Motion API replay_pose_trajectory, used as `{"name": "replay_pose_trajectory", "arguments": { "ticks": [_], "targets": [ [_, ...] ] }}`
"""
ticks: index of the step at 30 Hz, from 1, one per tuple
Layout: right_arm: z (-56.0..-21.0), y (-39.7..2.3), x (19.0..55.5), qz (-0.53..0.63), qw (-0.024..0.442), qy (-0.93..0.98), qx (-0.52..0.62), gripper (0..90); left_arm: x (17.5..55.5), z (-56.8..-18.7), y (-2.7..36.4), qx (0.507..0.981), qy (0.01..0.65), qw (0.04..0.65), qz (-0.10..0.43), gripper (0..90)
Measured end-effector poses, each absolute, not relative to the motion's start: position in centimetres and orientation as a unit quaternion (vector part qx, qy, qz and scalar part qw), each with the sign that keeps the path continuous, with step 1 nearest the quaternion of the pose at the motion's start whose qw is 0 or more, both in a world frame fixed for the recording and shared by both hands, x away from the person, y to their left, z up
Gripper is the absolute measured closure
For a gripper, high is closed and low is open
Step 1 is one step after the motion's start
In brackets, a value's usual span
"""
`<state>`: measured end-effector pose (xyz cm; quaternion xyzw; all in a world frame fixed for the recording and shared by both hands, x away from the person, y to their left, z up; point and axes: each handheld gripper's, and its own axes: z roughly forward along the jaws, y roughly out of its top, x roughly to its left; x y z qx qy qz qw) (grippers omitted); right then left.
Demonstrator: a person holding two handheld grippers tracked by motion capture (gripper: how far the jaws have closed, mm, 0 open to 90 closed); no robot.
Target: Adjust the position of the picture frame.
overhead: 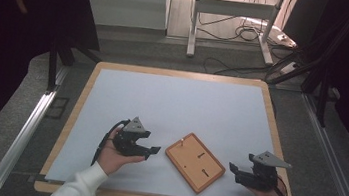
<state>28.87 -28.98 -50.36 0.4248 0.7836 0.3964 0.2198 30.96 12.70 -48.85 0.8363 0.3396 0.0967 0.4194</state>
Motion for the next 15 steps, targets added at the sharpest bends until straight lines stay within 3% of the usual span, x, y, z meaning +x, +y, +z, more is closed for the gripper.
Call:
{"name": "replay_pose_trajectory", "arguments": {
  "ticks": [15],
  "targets": [
    [-50.5, -29.0, 28.8, 0.390, 0.222, 0.787, 0.424, 19.3, 31.8, -48.9, 10.4, 0.844, 0.330, 0.414, 0.088, 29.9]
  ]
}}
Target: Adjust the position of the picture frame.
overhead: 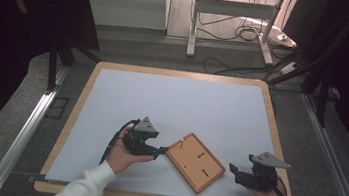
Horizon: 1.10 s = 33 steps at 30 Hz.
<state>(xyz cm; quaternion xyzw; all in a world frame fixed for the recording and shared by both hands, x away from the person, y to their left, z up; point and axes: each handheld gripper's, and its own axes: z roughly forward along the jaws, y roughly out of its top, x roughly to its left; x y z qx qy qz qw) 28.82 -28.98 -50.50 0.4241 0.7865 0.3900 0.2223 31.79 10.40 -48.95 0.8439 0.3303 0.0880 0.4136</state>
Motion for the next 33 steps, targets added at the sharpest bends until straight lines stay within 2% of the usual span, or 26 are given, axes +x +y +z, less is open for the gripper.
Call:
{"name": "replay_pose_trajectory", "arguments": {
  "ticks": [25, 33],
  "targets": [
    [-50.6, -29.0, 28.8, 0.388, 0.221, 0.786, 0.426, 19.2, 33.7, -50.4, 4.8, 0.858, 0.319, 0.393, 0.091, 31.6],
    [-50.7, -29.0, 28.8, 0.387, 0.220, 0.787, 0.426, 19.2, 34.3, -51.3, 3.9, 0.855, 0.329, 0.388, 0.102, 41.6]
  ]
}}
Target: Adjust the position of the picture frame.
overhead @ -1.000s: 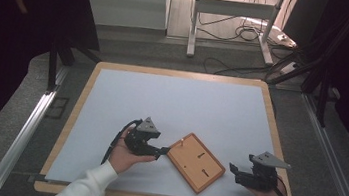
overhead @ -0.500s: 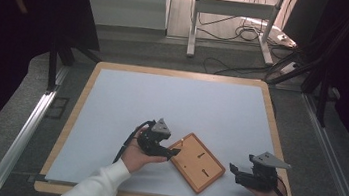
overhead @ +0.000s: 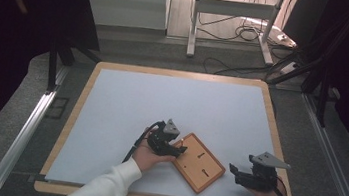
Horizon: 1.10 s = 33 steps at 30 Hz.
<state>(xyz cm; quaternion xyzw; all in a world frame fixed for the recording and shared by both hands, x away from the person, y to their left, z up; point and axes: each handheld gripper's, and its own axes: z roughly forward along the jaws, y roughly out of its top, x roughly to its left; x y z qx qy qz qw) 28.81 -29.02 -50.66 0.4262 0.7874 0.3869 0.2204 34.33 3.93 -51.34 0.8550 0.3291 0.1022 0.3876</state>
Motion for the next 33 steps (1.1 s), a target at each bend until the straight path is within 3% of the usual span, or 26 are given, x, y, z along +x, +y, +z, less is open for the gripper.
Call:
{"name": "replay_pose_trajectory", "arguments": {
  "ticks": [17, 33],
  "targets": [
    [-50.81, -28.98, 28.80, 0.384, 0.218, 0.789, 0.427, 19.0, 34.89, -51.96, 2.97, 0.846, 0.330, 0.403, 0.112, 83.0],
    [-50.81, -29.06, 28.82, 0.383, 0.219, 0.789, 0.428, 19.0, 35.08, -51.83, 3.19, 0.835, 0.349, 0.413, 0.099, 83.9]
  ]
}}
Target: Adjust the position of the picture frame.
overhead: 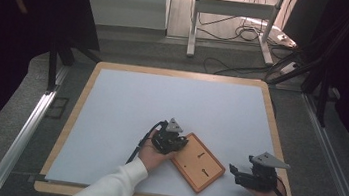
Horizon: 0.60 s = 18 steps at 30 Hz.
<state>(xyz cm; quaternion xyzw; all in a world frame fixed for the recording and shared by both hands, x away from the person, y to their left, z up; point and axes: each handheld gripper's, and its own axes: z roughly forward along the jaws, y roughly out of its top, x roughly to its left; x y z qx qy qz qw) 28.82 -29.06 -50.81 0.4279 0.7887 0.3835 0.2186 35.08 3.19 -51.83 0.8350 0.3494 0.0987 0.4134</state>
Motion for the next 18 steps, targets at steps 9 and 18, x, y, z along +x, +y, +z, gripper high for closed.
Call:
{"name": "replay_pose_trajectory", "arguments": {
  "ticks": [9, 18],
  "targets": [
    [-50.8, -29.1, 28.8, 0.384, 0.218, 0.789, 0.428, 19.0, 35.2, -50.8, 4.0, 0.829, 0.359, 0.422, 0.082, 84.0],
    [-50.8, -29.1, 28.8, 0.383, 0.219, 0.789, 0.428, 19.0, 34.9, -49.7, 5.7, 0.829, 0.355, 0.425, 0.079, 84.1]
  ]
}}
